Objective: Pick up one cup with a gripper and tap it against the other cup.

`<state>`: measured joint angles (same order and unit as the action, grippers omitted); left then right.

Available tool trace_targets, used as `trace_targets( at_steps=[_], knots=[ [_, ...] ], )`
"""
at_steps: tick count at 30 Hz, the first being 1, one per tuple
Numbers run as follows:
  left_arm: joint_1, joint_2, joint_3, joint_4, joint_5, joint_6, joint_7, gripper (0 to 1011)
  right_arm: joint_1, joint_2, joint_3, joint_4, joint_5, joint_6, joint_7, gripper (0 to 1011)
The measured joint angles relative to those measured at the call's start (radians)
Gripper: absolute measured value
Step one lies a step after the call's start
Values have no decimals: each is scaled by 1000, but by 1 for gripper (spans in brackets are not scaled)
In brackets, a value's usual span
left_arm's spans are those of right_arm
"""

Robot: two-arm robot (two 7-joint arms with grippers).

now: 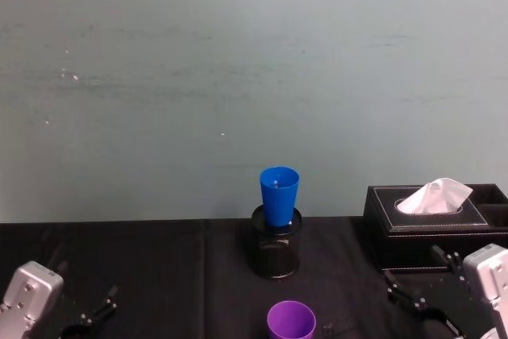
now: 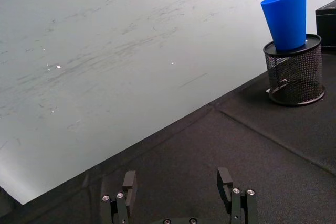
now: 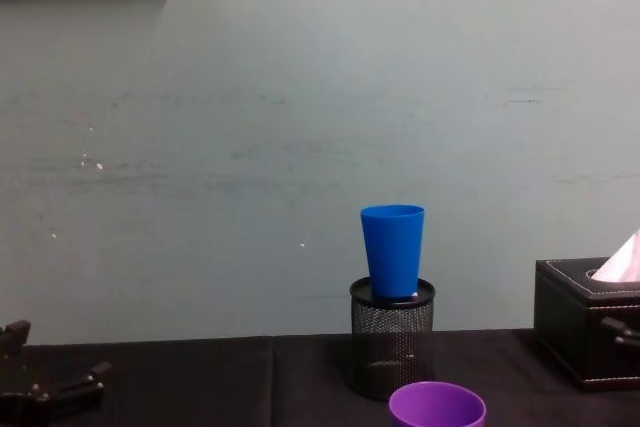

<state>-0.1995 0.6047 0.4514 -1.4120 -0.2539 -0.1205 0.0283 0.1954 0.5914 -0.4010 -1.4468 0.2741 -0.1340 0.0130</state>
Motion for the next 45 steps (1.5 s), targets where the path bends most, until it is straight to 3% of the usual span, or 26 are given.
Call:
trace_targets(
  at_steps=[5,10,17,20,28,45],
  knots=[
    [0,0,0,0,0,0,0,1000,-14,14,18,-31,48,10,75,1003],
    [0,0,0,0,0,0,0,1000,-40,55,28,-46,168,14,281,1003],
    [0,0,0,0,0,0,0,1000,-38,67,4,-24,236,0,486,1003],
    [0,0,0,0,0,0,0,1000,-21,55,-13,0,241,-2,545,1003],
    [0,0,0,0,0,0,0,1000,30,12,-51,60,214,3,628,1003],
    [0,0,0,0,0,0,0,1000,128,-76,-98,196,138,-33,692,1003]
  ],
)
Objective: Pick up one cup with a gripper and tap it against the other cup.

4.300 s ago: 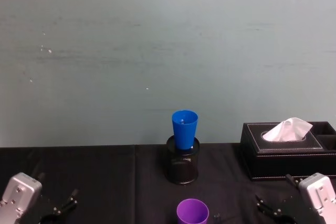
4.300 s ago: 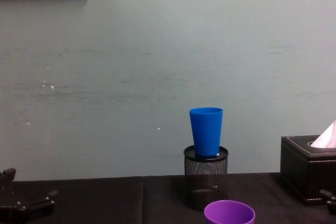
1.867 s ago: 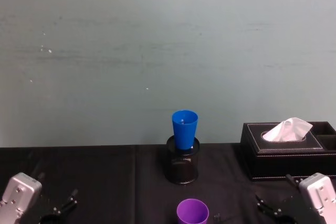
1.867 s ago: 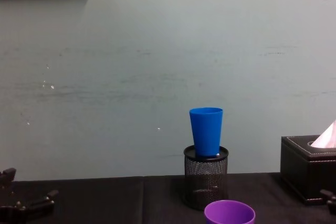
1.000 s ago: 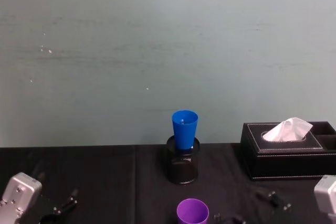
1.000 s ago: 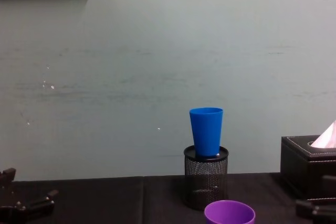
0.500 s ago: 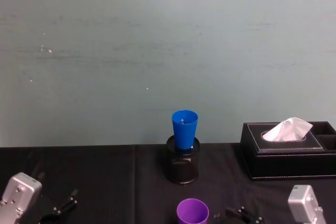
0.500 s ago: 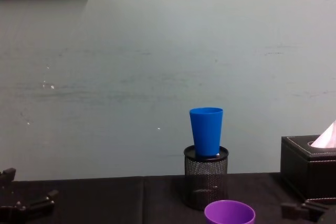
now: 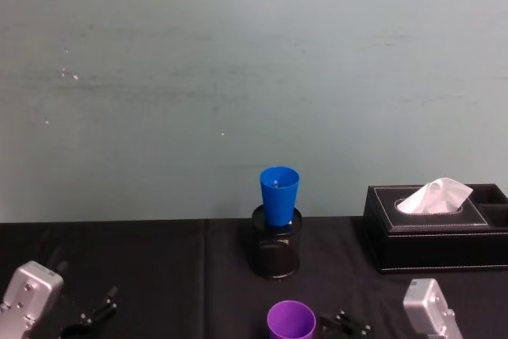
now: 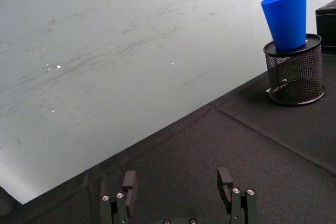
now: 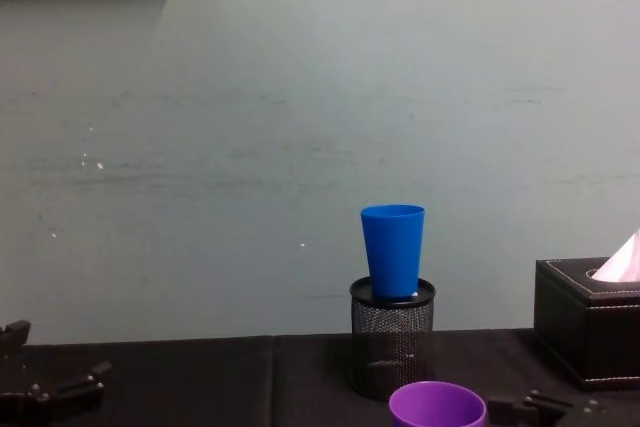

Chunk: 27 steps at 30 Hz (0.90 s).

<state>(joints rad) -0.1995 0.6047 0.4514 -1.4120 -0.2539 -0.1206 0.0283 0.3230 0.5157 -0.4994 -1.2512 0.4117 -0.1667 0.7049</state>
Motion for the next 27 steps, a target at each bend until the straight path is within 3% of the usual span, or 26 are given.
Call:
trace_targets(
  at_steps=[16,27],
  knots=[
    [0,0,0,0,0,0,0,1000,95,-110,-21,162,-4,-42,40,1003],
    [0,0,0,0,0,0,0,1000,104,-127,-21,187,-5,-55,38,1003]
  ],
)
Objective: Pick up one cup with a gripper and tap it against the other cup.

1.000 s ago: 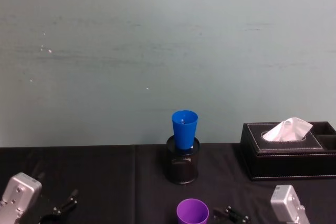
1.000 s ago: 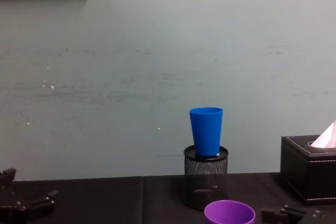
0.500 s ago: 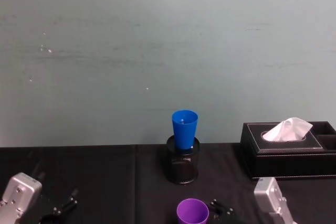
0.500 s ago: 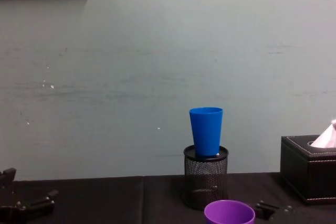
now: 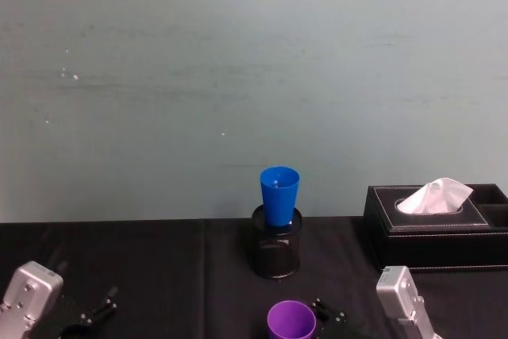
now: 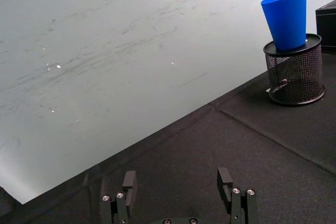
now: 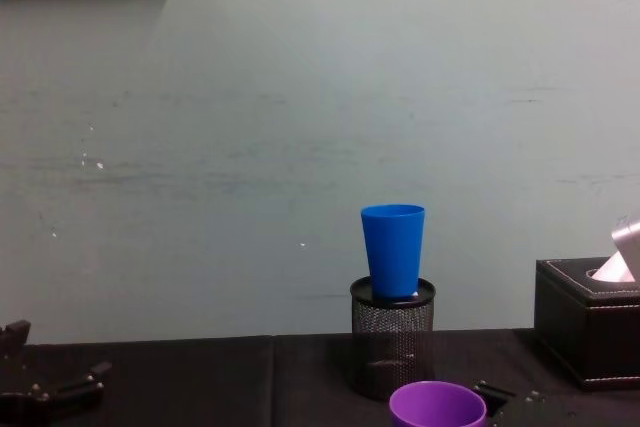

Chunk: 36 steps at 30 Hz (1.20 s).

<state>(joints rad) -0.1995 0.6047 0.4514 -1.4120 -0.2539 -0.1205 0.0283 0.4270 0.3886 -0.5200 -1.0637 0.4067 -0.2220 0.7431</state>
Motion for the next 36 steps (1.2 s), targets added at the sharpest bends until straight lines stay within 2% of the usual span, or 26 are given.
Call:
trace_targets(
  at_steps=[4,11,13,27,36],
  knots=[
    [0,0,0,0,0,0,0,1000,-1,2,0,-2,0,1,0,973],
    [0,0,0,0,0,0,0,1000,-1,3,0,-5,0,2,-1,805],
    [0,0,0,0,0,0,0,1000,-1,3,0,-6,1,3,-1,787],
    [0,0,0,0,0,0,0,1000,-2,5,0,-8,1,4,-1,726],
    [0,0,0,0,0,0,0,1000,-2,5,0,-8,1,5,-1,726]
  ],
)
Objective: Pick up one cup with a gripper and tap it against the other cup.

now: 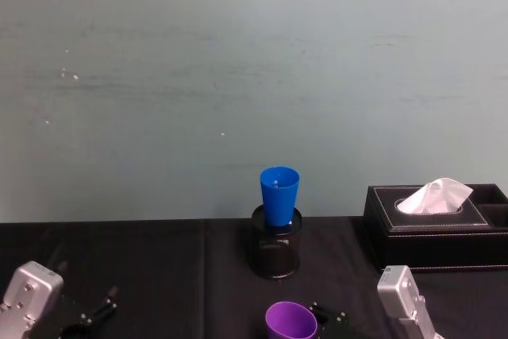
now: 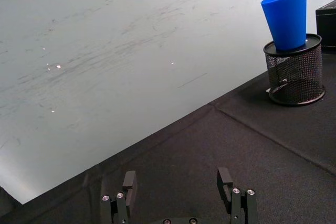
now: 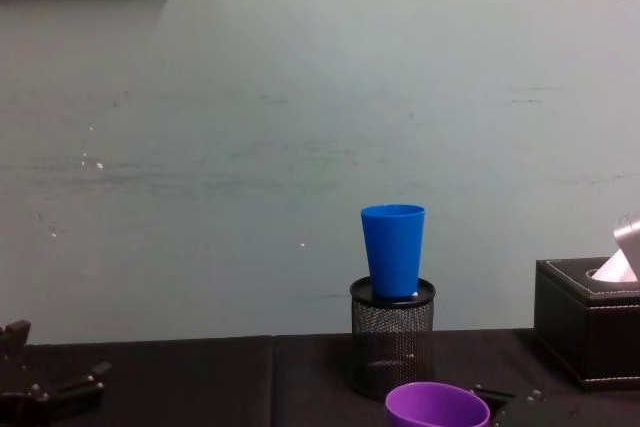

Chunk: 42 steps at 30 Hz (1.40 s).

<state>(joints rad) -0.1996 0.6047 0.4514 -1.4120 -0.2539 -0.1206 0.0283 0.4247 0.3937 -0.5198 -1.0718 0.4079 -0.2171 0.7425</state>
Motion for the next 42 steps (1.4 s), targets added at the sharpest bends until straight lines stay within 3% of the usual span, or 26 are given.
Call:
trace_targets(
  at_steps=[23,31,42],
  knots=[
    [0,0,0,0,0,0,0,1000,1,2,0,-2,2,6,3,726],
    [0,0,0,0,0,0,0,1000,13,26,12,-57,40,75,25,726],
    [0,0,0,0,0,0,0,1000,63,85,13,-196,87,201,37,726]
  ],
)
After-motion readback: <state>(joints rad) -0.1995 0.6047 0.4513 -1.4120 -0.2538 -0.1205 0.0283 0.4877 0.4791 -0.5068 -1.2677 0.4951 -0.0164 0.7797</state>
